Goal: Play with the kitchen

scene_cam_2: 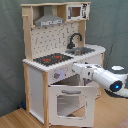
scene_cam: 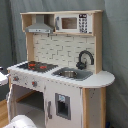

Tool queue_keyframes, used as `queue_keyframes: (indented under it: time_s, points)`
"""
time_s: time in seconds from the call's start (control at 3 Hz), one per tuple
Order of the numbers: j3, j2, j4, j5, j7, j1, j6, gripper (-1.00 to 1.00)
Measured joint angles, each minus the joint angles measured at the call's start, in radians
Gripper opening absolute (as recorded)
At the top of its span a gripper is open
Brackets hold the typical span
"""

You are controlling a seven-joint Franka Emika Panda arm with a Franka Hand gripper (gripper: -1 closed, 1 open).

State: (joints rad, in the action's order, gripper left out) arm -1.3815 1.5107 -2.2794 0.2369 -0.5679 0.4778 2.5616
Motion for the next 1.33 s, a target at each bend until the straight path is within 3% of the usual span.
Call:
queue_keyframes:
  time_s: [0.67, 1.33]
  points:
    - [-0.006, -0.001, -0.150, 0.000, -0.003, -0.084, 0.128, 1.00]
    - [0.000, -0.002, -0.312, 0.000, -0.040, -0.215, 0.175, 1.00]
